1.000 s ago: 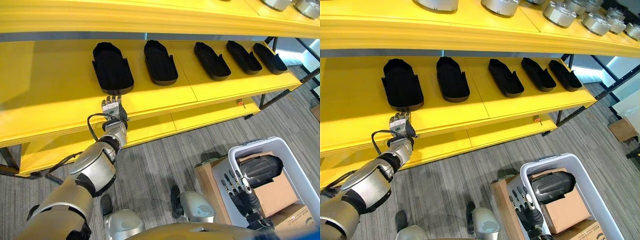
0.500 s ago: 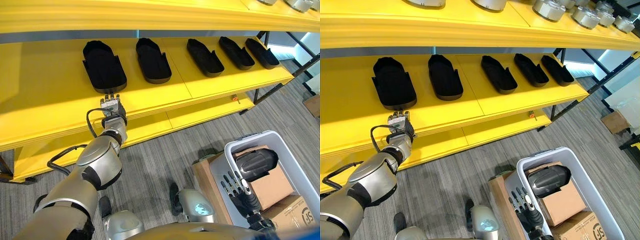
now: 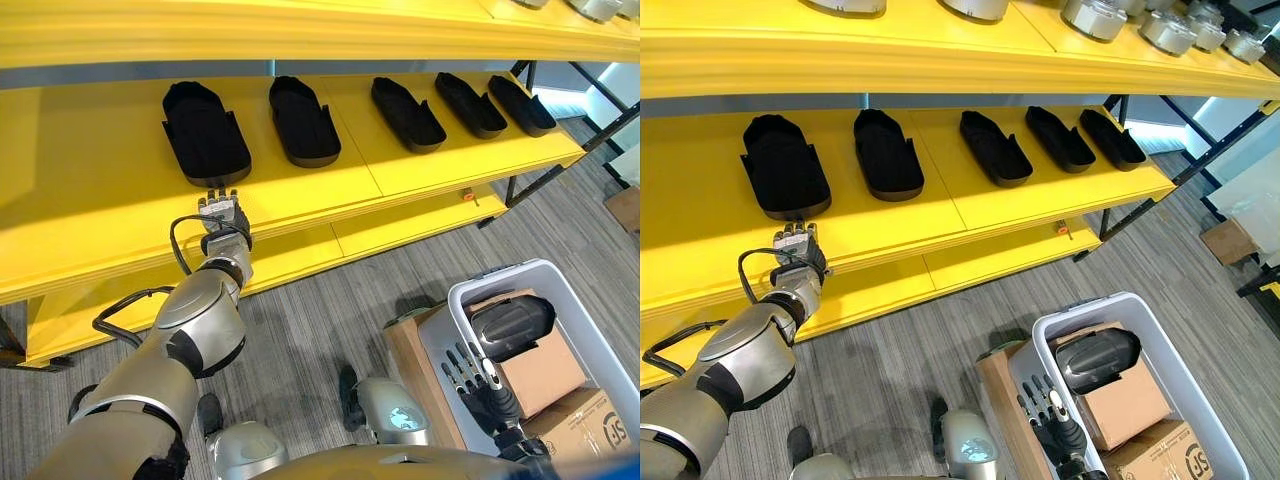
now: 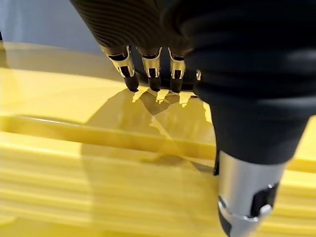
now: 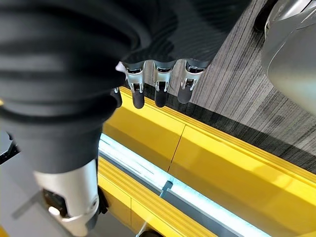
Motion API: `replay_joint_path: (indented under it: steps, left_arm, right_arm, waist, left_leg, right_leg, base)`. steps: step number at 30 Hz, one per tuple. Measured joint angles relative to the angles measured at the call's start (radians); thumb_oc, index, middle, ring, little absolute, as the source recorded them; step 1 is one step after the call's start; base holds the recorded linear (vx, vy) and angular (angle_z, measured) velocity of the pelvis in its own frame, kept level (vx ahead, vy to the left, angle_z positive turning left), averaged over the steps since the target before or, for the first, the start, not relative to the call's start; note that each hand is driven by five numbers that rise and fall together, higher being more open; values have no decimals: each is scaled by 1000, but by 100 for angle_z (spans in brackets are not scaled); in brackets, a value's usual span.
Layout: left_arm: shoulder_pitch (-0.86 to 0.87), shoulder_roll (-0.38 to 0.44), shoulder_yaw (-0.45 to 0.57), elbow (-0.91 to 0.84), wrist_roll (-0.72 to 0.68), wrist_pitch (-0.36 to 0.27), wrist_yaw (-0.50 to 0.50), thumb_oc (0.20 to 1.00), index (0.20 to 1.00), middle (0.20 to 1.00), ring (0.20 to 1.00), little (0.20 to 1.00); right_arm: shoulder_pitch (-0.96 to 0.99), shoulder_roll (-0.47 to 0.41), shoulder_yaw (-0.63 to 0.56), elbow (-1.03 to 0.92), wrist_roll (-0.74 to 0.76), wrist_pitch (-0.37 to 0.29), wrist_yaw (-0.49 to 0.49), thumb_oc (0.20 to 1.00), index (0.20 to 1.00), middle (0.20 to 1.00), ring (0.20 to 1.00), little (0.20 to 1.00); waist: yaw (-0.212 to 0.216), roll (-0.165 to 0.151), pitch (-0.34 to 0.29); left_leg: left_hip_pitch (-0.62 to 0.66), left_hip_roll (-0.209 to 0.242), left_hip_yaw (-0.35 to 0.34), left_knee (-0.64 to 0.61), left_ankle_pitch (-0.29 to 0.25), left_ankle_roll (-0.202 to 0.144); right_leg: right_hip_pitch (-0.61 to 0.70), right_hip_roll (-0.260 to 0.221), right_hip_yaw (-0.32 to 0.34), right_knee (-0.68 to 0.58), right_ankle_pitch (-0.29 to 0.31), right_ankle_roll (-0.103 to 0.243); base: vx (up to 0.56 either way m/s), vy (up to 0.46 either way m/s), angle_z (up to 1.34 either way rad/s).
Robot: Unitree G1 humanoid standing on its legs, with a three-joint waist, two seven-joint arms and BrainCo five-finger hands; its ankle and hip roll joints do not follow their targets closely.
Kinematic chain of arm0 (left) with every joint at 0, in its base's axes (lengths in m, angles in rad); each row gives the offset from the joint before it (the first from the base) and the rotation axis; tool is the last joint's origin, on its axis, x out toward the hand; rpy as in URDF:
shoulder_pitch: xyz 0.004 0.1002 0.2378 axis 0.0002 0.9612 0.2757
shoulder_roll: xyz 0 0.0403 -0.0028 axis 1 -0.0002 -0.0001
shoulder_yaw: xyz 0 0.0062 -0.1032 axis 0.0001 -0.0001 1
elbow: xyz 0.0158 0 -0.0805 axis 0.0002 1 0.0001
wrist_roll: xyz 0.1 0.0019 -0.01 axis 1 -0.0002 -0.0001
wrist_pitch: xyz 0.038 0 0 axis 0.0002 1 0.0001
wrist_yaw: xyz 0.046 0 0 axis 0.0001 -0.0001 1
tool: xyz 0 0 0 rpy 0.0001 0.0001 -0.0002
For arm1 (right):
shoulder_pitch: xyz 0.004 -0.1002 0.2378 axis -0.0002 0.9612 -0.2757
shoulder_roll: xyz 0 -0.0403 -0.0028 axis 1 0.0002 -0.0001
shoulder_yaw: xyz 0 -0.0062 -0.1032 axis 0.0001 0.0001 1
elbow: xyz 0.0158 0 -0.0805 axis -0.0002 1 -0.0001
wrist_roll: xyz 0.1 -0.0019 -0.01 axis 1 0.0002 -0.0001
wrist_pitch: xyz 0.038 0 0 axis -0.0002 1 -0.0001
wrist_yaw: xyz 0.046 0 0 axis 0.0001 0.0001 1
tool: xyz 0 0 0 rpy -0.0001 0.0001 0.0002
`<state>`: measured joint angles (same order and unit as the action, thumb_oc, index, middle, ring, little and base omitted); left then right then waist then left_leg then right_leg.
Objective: Move parts from the plastic box to the shelf.
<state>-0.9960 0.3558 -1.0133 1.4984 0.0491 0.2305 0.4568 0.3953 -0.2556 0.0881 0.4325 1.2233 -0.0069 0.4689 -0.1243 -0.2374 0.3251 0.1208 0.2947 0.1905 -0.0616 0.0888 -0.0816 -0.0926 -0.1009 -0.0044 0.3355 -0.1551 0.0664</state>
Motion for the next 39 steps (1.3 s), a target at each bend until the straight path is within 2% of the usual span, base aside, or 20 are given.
replay_joint_path:
  steps: [6,8,13,14,15,16,17,18,19,21,22,23,24,26,27,28,31,34,36,39]
  left_arm:
    - [-8,0,6,26,-21,10,-23,1000,1000,1000,1000,1000]
    - [-2,-22,44,23,-20,22,-22,1000,1000,1000,1000,1000]
    - [144,-56,128,-65,42,24,11,1000,1000,1000,1000,1000]
    - [221,-61,203,-148,87,27,15,1000,1000,1000,1000,1000]
    - [317,-53,232,-238,127,27,16,1000,1000,1000,1000,1000]
    - [366,-40,262,-283,155,21,18,1000,1000,1000,1000,1000]
    - [447,-28,321,-402,186,13,10,1000,1000,1000,1000,1000]
    - [483,-15,349,-440,206,3,3,1000,1000,1000,1000,1000]
    - [539,-5,392,-502,214,-2,-30,1000,1000,1000,1000,1000]
    - [662,-1,541,-659,215,-25,-90,1000,1000,1000,1000,1000]
    - [715,8,571,-718,207,-25,-132,1000,1000,1000,1000,1000]
    - [979,-5,818,-1098,133,-26,-261,1000,1000,1000,1000,1000]
    - [1100,6,837,-1222,88,-40,-313,1000,1000,1000,1000,1000]
    - [1246,74,773,-1298,32,-16,-412,1000,1000,1000,1000,1000]
    - [1353,49,785,-1301,-59,4,-466,1000,1000,1000,1000,1000]
    - [1396,43,784,-1320,-94,7,-483,1000,1000,1000,1000,1000]
    - [1430,-15,779,-1369,-280,-9,-560,1000,1000,1000,1000,1000]
    - [1411,-8,814,-1437,-326,-30,-568,1000,1000,1000,1000,1000]
    - [1408,-16,859,-1473,-370,-79,-568,1000,1000,1000,1000,1000]
    - [1372,-11,870,-1496,-412,-135,-568,1000,1000,1000,1000,1000]
  right_arm:
    - [-2,0,2,5,-3,-1,2,1000,1000,1000,1000,1000]
    - [-5,2,6,28,-11,-1,3,1000,1000,1000,1000,1000]
    - [0,10,0,66,-12,-2,3,1000,1000,1000,1000,1000]
    - [-7,21,-7,77,-15,-8,3,1000,1000,1000,1000,1000]
    - [-21,35,-14,82,-30,-19,3,1000,1000,1000,1000,1000]
    - [-29,51,-30,88,-31,-23,2,1000,1000,1000,1000,1000]
    - [-25,59,-38,87,-31,-24,3,1000,1000,1000,1000,1000]
    - [-29,58,-38,90,-31,-24,3,1000,1000,1000,1000,1000]
    - [-42,57,-44,90,-32,-23,3,1000,1000,1000,1000,1000]
    - [-42,54,-80,89,-32,-24,3,1000,1000,1000,1000,1000]
    - [-41,49,-88,86,-32,-26,2,1000,1000,1000,1000,1000]
    - [-46,41,-110,32,-40,-21,1,1000,1000,1000,1000,1000]
    - [-28,33,-128,17,-39,-33,2,1000,1000,1000,1000,1000]
    - [-36,1,-124,17,-40,-29,-3,1000,1000,1000,1000,1000]
    - [-68,19,-113,10,-39,-29,-9,1000,1000,1000,1000,1000]
    - [-72,32,-111,4,-39,-27,-11,1000,1000,1000,1000,1000]
    - [-117,96,-76,2,-41,-10,-23,1000,1000,1000,1000,1000]
    - [-143,135,-89,15,-49,-7,-29,1000,1000,1000,1000,1000]
    - [-147,164,-111,41,-70,-7,-40,1000,1000,1000,1000,1000]
    - [-153,162,-124,93,-101,-7,-42,1000,1000,1000,1000,1000]
  waist:
    - [-7,4,-11]
    - [3,9,-23]
    - [0,41,-106]
    - [14,64,-132]
    - [26,83,-154]
    - [31,94,-164]
    - [14,102,-179]
    - [25,113,-193]
    - [32,125,-204]
    - [31,138,-214]
    - [30,142,-222]
    - [18,153,-220]
    - [23,161,-226]
    - [41,157,-232]
    - [69,155,-224]
    - [73,150,-228]
    - [99,155,-229]
    - [100,157,-231]
    - [100,160,-234]
    - [96,176,-260]
  left_leg:
    - [-1,0,7,12,-1,-1]
    - [-1,-1,6,11,-1,-1]
    - [1,-4,1,-1,-5,-4]
    - [2,-5,-8,-5,-4,-4]
    - [11,-7,-10,-5,-6,-2]
    - [18,-8,-11,-7,-8,-4]
    - [25,-10,-12,-8,-11,-4]
    - [23,-13,-17,-9,-12,-5]
    - [20,-16,-22,-10,-12,-5]
    - [26,-18,-25,-13,-14,-7]
    - [32,-18,-25,-22,-13,-5]
    - [52,-20,-8,-34,-13,-5]
    - [48,-17,-16,-33,-18,0]
    - [37,-17,-26,-31,-19,3]
    - [34,-27,-31,-31,-16,7]
    - [35,-30,-33,-31,-16,7]
    - [34,-35,-38,-32,-15,7]
    - [35,-34,-39,-31,-15,7]
    - [38,-37,-38,-32,-15,8]
    - [54,-37,-38,-31,-15,8]
  right_leg:
    - [-4,2,10,16,1,-2]
    - [-5,0,9,16,1,-1]
    - [-4,-6,1,9,-5,4]
    - [7,-9,-10,-1,-4,7]
    - [29,-11,-20,-11,1,12]
    - [39,-13,-23,-18,0,12]
    - [46,-15,-23,-26,1,14]
    - [48,-19,-26,-33,1,16]
    - [55,-21,-27,-46,3,17]
    - [70,-25,-29,-62,6,19]
    - [76,-27,-31,-69,8,20]
    - [98,-23,-25,-83,16,28]
    - [106,-25,-29,-101,15,26]
    - [100,-27,-36,-110,15,31]
    - [99,-31,-40,-110,20,27]
    - [103,-34,-40,-112,20,29]
    - [112,-44,-40,-123,26,35]
    - [116,-42,-40,-128,31,35]
    - [122,-40,-40,-128,31,34]
    - [140,-38,-40,-141,39,41]
  base:
    - [-10,4,-5]
    - [-2,17,1]
    - [-9,48,7]
    - [-58,123,14]
    - [-37,107,12]
    - [-39,108,7]
    - [-31,87,8]
    - [-31,87,12]
    - [-25,77,10]
    - [-43,95,7]
    - [-38,83,-10]
    - [-30,48,-2]
    - [0,0,0]
    - [-56,53,16]
    - [-95,73,8]
    - [-84,50,12]
    - [-56,26,6]
    - [-107,59,0]
    - [-59,24,-1]
    - [-87,31,0]
